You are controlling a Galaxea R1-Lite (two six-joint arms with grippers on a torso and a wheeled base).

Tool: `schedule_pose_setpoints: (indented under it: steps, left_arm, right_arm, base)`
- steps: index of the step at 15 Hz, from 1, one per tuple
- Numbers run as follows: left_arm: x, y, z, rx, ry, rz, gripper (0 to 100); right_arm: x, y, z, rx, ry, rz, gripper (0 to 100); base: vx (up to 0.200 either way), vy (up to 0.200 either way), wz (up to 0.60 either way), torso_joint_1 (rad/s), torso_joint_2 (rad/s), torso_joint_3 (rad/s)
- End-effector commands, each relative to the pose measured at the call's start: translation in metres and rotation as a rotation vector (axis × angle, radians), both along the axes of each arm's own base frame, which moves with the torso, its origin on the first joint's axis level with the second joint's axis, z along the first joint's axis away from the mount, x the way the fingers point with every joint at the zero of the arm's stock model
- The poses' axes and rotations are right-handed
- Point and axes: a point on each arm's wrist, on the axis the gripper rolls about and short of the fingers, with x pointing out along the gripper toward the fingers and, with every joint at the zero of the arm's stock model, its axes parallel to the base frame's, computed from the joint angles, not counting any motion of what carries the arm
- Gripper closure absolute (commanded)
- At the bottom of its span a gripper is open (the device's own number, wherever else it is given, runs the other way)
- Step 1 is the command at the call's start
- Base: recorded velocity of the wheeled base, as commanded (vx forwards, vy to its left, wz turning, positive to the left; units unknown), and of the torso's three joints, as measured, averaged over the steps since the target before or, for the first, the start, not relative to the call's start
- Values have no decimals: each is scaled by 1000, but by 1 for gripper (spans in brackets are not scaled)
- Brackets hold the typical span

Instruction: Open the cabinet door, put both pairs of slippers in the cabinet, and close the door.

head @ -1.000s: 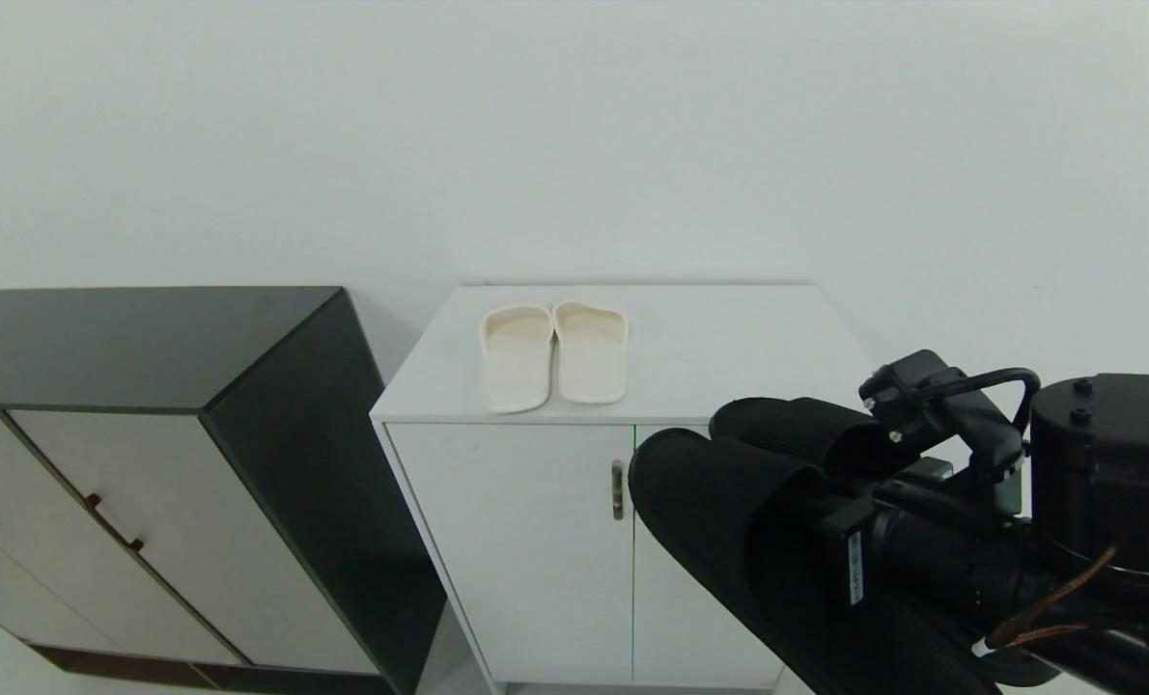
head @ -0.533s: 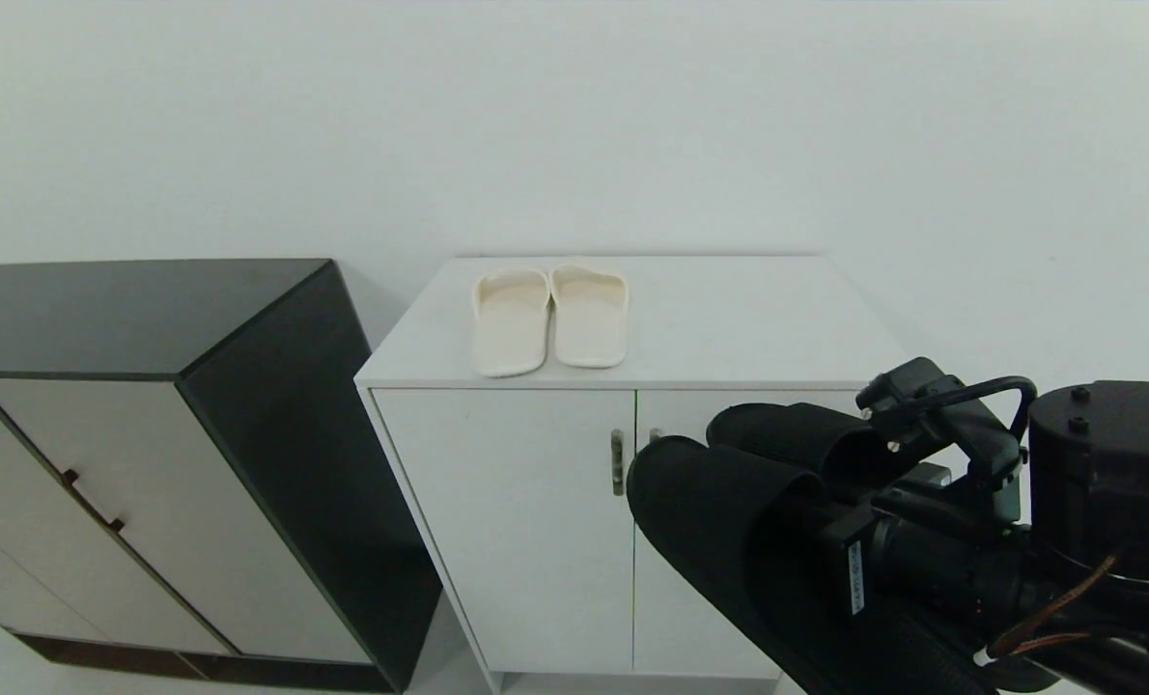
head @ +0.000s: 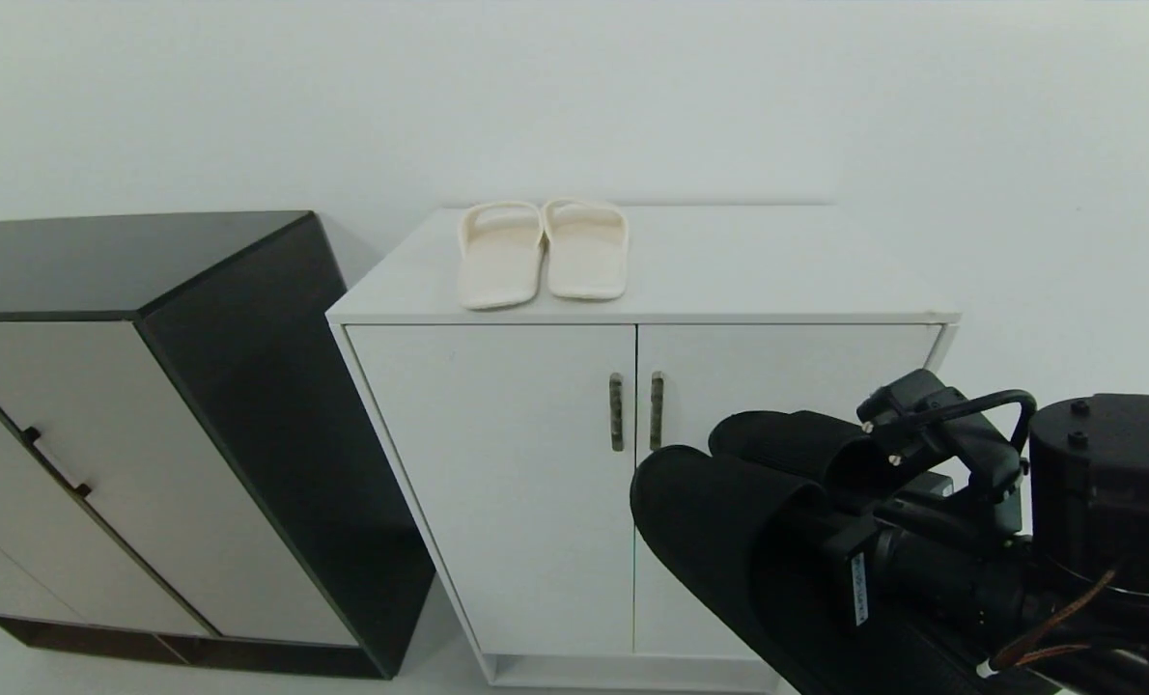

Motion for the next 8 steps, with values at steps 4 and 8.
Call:
schedule_pose_setpoints:
  steps: [4, 8]
  left_arm:
    - [0, 0, 0, -1, 0, 2, 0]
    - [0, 0, 0, 1, 0, 2, 0]
  right_arm:
    - [0, 0, -2, -8, 5, 0, 100]
    - [0, 0, -4, -13, 9, 0, 100]
  base:
    - [0, 0, 0, -166, 494, 322]
    - [0, 0, 0, -132, 471, 328]
